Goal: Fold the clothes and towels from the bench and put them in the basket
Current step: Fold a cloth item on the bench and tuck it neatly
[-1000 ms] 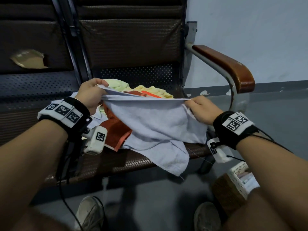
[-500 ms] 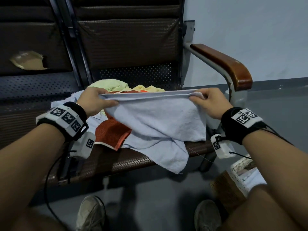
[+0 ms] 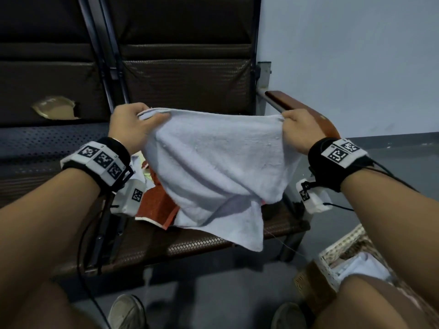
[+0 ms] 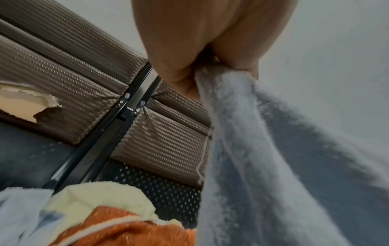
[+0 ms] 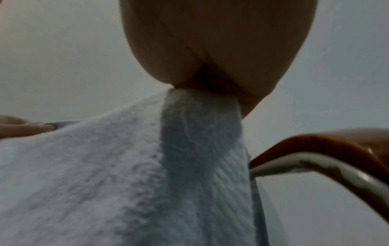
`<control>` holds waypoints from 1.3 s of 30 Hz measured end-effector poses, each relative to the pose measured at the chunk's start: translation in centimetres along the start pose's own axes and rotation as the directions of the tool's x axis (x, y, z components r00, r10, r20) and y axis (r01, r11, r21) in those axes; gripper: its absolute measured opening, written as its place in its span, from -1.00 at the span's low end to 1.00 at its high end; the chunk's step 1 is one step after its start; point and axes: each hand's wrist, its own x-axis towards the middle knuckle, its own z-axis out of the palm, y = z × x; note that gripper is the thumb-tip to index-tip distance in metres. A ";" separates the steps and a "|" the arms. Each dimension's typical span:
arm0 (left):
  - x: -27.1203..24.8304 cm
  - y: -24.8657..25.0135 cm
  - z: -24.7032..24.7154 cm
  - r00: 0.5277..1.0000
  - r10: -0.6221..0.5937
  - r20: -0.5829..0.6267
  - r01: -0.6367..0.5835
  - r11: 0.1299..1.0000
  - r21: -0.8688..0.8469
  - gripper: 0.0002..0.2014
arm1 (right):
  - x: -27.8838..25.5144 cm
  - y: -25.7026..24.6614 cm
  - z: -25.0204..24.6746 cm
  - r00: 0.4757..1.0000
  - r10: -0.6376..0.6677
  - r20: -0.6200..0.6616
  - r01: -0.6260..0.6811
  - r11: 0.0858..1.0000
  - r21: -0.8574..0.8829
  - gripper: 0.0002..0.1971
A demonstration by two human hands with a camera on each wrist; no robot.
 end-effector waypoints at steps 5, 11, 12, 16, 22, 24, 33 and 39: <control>1.7 2.9 -2.2 0.999 -0.032 -0.026 0.030 0.996 -0.079 -0.67 | 0.5 -2.2 -2.7 0.995 0.016 0.103 -0.029 0.991 0.134 -0.62; 2.7 6.5 -1.9 0.968 -0.224 -0.111 0.179 0.931 -0.320 -0.62 | 1.2 -6.0 -4.2 0.996 0.091 -0.010 -0.078 0.897 0.435 -0.54; 2.6 7.2 -1.7 0.960 -0.254 -0.115 0.201 0.918 -0.343 -0.60 | 1.2 -6.8 -4.3 0.993 0.115 -0.012 -0.097 0.884 0.458 -0.52; 1.4 10.4 0.3 0.948 -0.318 -0.004 0.261 0.787 -0.559 -0.75 | 0.7 -9.1 -3.6 0.976 0.173 0.136 -0.219 0.823 0.525 -0.79; -3.8 13.9 4.5 0.955 -0.066 0.288 0.200 0.862 -0.467 -0.77 | -1.5 -11.8 -1.3 0.941 0.113 0.320 -0.295 0.740 0.604 -0.75; -4.8 14.3 5.1 0.939 -0.006 0.344 0.162 0.890 -0.426 -0.78 | -2.2 -12.1 -1.0 0.915 0.099 0.391 -0.329 0.745 0.581 -0.53; -4.4 11.6 3.8 0.910 -0.274 0.313 0.383 0.844 -0.375 -0.79 | -3.7 -10.5 -0.6 0.911 -0.041 0.411 -0.164 0.878 0.451 -0.71; -4.7 10.4 3.8 0.771 -0.212 0.601 0.527 0.742 -0.414 -0.52 | -3.0 -10.3 -0.5 0.906 -0.115 0.407 -0.148 0.816 0.560 -0.62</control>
